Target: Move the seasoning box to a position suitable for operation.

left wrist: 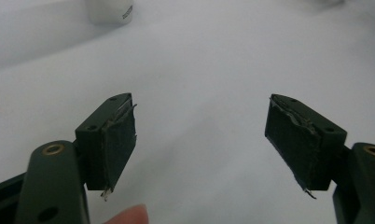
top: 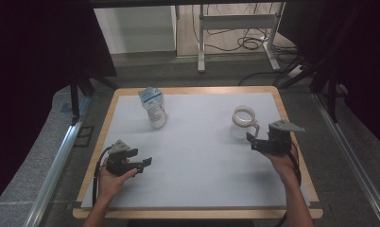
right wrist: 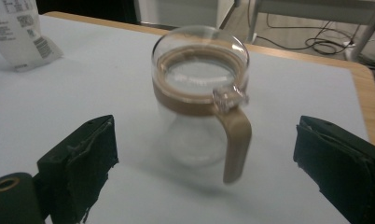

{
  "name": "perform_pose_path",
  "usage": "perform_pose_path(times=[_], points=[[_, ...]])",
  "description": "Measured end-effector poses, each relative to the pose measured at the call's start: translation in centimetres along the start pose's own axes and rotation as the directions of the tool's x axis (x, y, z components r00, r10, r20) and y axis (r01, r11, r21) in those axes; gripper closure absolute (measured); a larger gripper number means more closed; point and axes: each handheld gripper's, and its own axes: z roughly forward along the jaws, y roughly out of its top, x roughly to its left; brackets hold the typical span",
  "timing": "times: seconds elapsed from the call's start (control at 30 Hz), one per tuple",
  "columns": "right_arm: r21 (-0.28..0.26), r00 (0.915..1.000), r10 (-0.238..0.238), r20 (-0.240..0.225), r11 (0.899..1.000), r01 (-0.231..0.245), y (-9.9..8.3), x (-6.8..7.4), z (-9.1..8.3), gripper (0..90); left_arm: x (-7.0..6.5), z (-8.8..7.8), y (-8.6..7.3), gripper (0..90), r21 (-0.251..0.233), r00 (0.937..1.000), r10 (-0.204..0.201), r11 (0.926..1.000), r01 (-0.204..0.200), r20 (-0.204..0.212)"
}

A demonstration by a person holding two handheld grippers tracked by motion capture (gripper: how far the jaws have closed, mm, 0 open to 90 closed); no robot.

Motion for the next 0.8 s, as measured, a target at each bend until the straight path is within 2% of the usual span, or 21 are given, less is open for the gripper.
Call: perform_pose_path(times=[0.03, 0.07, 0.1, 0.23, 0.27, 0.3, 0.33, 0.4, 0.47, 0.5, 0.63, 0.7, 0.8], points=[[0.006, 1.0000, -0.001, -0.006, 1.000, 0.001, 0.7, -0.2, 1.2, 5.9, 0.2, -0.1, -0.2, 24.0, 0.006, 0.9999, -0.013, 0.9999, 0.013, -0.002], [0.006, 1.0000, -0.001, -0.006, 1.000, 0.001, 0.7, -0.2, 1.2, 5.9, 0.2, -0.1, -0.2, 24.0, 0.006, 0.9999, -0.013, 0.9999, 0.013, -0.002], [0.011, 1.0000, -0.003, -0.008, 1.000, 0.003, 1.4, -0.4, 2.4, 5.8, 0.3, -0.2, -0.4, 23.9, 0.009, 0.9998, -0.020, 0.9998, 0.020, -0.006], [0.024, 0.9999, -0.001, -0.016, 1.000, 0.002, 2.2, -0.9, 4.7, 4.6, 0.3, -0.4, -0.6, 23.2, 0.008, 0.9997, -0.024, 0.9997, 0.024, -0.008], [0.024, 0.9999, -0.001, -0.016, 1.000, 0.002, 2.2, -0.9, 4.7, 4.6, 0.3, -0.4, -0.6, 23.0, 0.008, 0.9997, -0.024, 0.9997, 0.024, -0.008], [0.037, 0.9996, 0.002, -0.028, 0.999, -0.001, 2.4, -1.1, 5.8, 4.1, 0.3, -0.5, -0.6, 22.9, 0.006, 0.9996, -0.025, 0.9997, 0.025, -0.010], [0.037, 0.9996, 0.002, -0.028, 0.999, -0.001, 2.4, -1.1, 5.8, 4.1, 0.2, -0.6, -0.6, 22.9, 0.007, 0.9996, -0.025, 0.9997, 0.025, -0.011], [0.018, 0.9987, 0.012, -0.049, 1.000, -0.011, 2.4, -1.3, 7.0, 3.9, 0.3, -0.8, -0.6, 22.6, -0.001, 0.9995, -0.029, 0.9996, 0.029, -0.010], [0.028, 0.9981, 0.018, -0.060, 0.999, -0.016, 2.2, -1.3, 7.4, 3.5, 0.4, -0.8, -0.5, 22.5, -0.004, 0.9995, -0.032, 0.9995, 0.032, -0.009], [0.053, 0.9982, 0.012, -0.058, 0.999, -0.009, 1.8, -1.2, 8.3, 2.4, 0.5, -0.9, -0.5, 22.4, -0.005, 0.9995, -0.032, 0.9995, 0.032, -0.006], [0.070, 0.9979, 0.009, -0.064, 0.998, -0.005, 1.4, -1.1, 9.7, 2.8, 0.6, -0.7, -0.7, 22.2, 0.001, 0.9994, -0.035, 0.9994, 0.035, -0.005], [0.063, 0.9987, 0.010, -0.050, 0.998, -0.007, 1.3, -1.1, 10.1, 3.0, 0.6, -0.7, -0.7, 22.1, 0.006, 0.9994, -0.033, 0.9994, 0.033, -0.006], [0.053, 0.9981, 0.010, -0.061, 0.999, -0.006, 1.3, -1.0, 10.2, 6.5, 0.6, -0.5, -0.8, 21.9, 0.011, 0.9995, -0.031, 0.9995, 0.031, -0.004]])
